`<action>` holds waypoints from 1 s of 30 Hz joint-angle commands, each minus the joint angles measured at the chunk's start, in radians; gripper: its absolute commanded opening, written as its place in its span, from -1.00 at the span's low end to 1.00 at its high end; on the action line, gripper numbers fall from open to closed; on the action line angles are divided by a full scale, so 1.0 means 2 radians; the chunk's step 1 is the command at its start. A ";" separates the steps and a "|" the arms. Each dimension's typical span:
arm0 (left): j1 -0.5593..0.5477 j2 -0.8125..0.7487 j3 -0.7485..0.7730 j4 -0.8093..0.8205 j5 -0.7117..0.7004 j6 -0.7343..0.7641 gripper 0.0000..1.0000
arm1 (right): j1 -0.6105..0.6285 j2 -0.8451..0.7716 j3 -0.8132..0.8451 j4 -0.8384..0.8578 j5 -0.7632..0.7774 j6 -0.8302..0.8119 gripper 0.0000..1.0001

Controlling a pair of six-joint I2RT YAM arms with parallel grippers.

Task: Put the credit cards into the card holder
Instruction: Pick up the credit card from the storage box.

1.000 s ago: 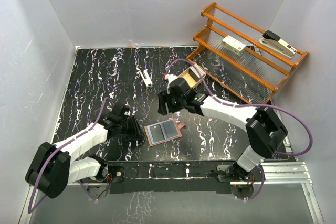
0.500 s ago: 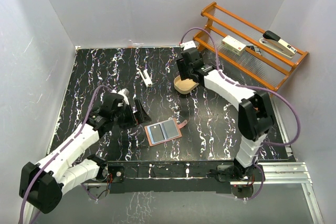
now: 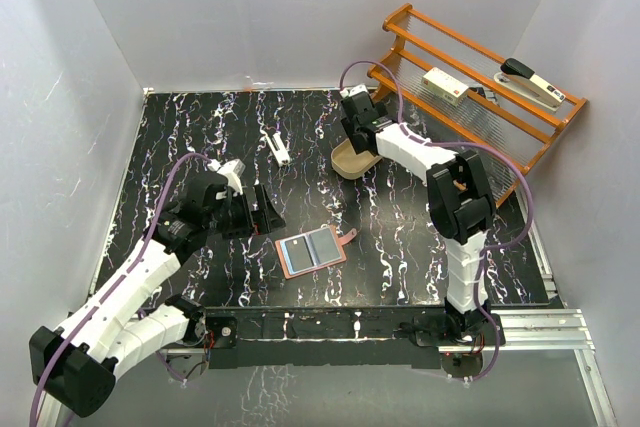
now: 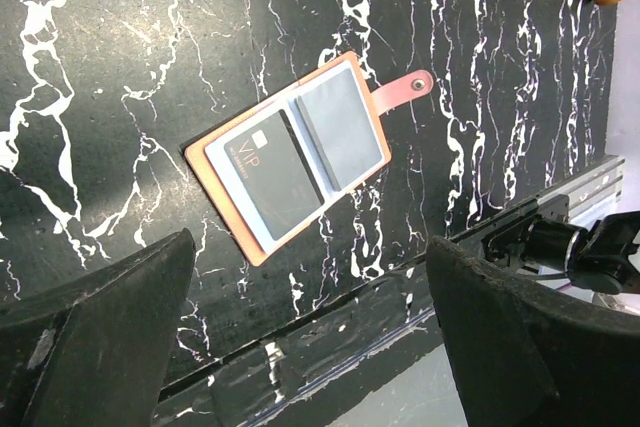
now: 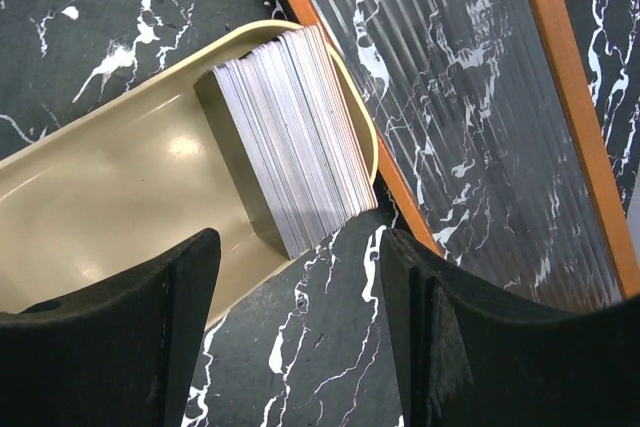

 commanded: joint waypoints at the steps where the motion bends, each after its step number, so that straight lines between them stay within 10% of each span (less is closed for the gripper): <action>1: 0.001 -0.008 -0.001 -0.014 -0.001 0.021 0.97 | -0.004 0.012 0.032 0.017 0.019 -0.016 0.26; 16: 0.000 -0.014 -0.006 -0.012 -0.018 0.023 0.97 | -0.008 0.054 0.060 0.021 0.069 -0.039 0.29; 30: 0.000 -0.022 -0.005 -0.014 -0.024 0.023 0.97 | -0.008 0.045 0.067 0.024 0.072 -0.043 -0.08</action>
